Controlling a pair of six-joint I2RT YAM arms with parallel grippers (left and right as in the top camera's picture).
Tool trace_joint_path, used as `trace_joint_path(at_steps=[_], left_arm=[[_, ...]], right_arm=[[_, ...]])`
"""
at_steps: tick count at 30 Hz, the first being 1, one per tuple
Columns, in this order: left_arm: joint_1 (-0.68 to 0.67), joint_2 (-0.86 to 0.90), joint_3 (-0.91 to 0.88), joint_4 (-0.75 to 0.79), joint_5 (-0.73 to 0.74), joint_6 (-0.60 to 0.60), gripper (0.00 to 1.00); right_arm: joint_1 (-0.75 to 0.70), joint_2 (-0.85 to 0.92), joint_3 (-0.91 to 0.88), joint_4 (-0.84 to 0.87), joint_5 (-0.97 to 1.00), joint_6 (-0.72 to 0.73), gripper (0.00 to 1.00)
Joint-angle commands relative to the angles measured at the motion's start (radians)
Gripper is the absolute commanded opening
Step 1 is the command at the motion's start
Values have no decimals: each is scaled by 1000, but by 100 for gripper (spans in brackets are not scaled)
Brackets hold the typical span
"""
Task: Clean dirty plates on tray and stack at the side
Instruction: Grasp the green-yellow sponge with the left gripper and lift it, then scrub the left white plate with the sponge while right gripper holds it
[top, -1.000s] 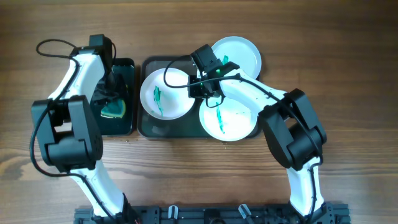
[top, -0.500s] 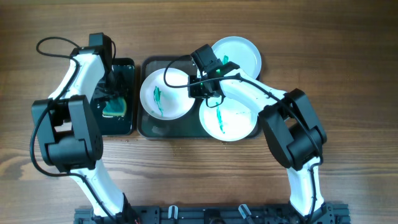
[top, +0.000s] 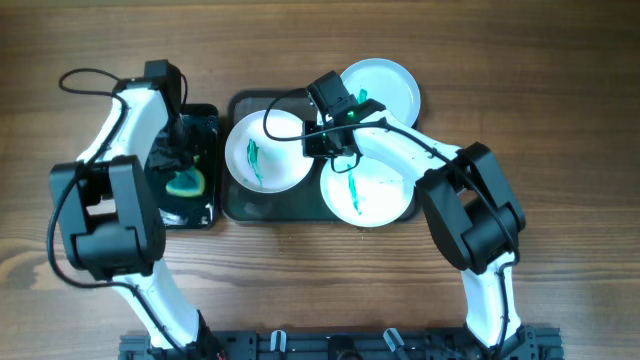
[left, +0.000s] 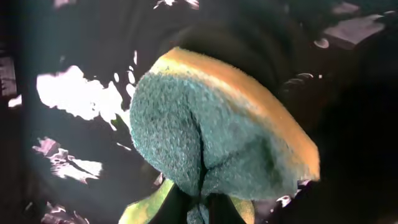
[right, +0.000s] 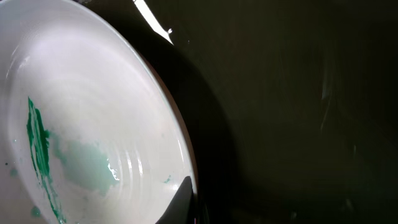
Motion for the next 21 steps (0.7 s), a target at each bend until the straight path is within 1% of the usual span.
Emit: trace_joint_path(at_steps=[1, 3, 5, 7, 8, 10, 11, 13, 16, 18, 21], left_arm=[[5, -158, 152, -84, 12, -63, 4], [3, -211, 176, -103, 36, -74, 4], [0, -251, 176, -108, 134, -74, 4], [-16, -254, 175, -119, 238, -74, 4], [-29, -249, 168, -116, 260, -80, 4], [-74, -239, 131, -77, 261, -126, 4], [-113, -229, 89, -19, 261, -165, 4], [-151, -214, 50, 38, 261, -200, 4], [-222, -161, -12, 120, 248, -224, 4], [-262, -108, -22, 142, 208, -224, 4], [-293, -30, -22, 169, 198, -224, 4]], right_arm=[[0, 29, 11, -1, -18, 3, 4], [0, 26, 11, -2, -26, 0, 4], [-1, 14, 11, -12, -29, 1, 4], [-6, 0, 11, -33, -25, 2, 4], [-11, -6, 11, -48, -23, 3, 5], [-24, -7, 11, -89, -21, 37, 4], [-32, -6, 10, -114, -21, 58, 4], [-36, -6, 10, -126, -21, 60, 4], [-40, -6, 8, -136, -22, 62, 4], [-40, -6, 8, -135, -31, 54, 4], [-40, -6, 8, -135, -36, 52, 4]])
